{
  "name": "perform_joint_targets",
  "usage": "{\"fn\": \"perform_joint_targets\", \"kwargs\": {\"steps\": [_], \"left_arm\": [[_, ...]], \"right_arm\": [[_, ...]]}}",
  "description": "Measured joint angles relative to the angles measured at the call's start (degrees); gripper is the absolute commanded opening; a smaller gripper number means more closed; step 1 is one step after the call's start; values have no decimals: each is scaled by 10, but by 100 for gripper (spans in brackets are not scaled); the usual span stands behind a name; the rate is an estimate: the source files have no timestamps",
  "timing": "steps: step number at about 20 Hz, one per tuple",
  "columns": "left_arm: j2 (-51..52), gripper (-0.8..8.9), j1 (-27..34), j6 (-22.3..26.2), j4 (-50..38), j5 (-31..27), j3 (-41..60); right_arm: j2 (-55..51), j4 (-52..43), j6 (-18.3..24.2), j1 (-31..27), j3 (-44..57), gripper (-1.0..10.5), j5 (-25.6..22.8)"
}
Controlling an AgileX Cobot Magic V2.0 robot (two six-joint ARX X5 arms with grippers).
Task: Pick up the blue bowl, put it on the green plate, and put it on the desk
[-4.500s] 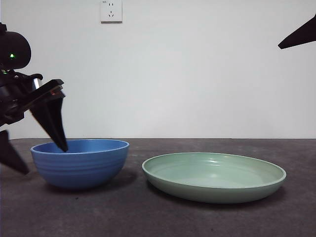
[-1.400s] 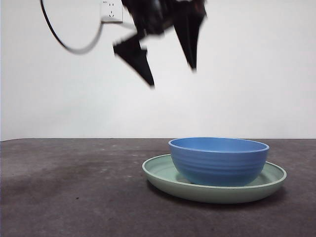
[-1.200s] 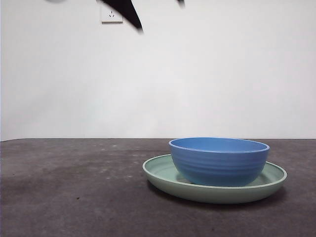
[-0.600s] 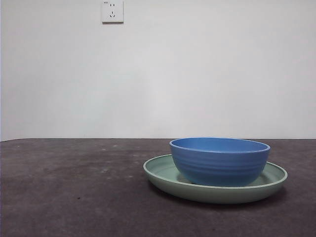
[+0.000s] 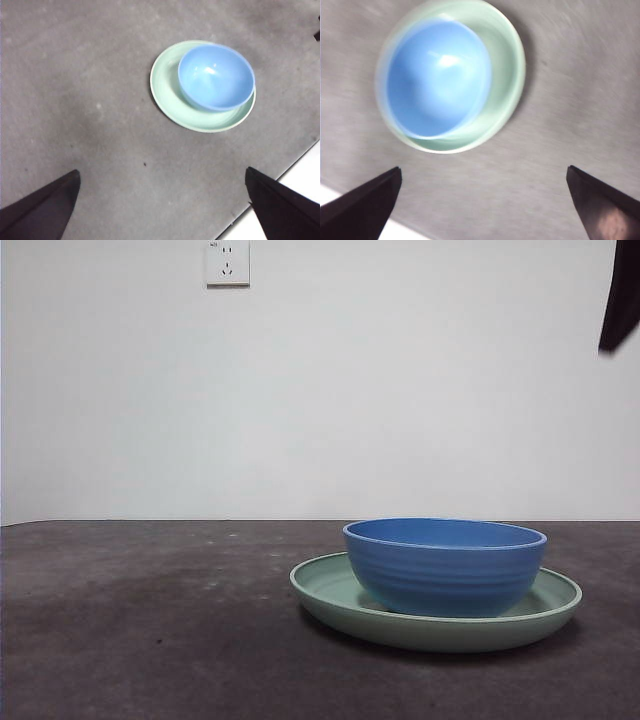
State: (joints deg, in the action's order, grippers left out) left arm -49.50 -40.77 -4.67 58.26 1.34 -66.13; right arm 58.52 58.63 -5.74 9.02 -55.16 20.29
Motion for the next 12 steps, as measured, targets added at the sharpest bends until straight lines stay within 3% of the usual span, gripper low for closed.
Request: {"fn": "perform_joint_targets", "kwargs": {"steps": [4,12], "left_arm": [[28,531,0,-5,-2,0,54],[61,531,0,-6,-48,0,60]], "right_arm": [[66,-17,11,0,0,540,-58],[225,-111,25,0,0,538,-64]]}}
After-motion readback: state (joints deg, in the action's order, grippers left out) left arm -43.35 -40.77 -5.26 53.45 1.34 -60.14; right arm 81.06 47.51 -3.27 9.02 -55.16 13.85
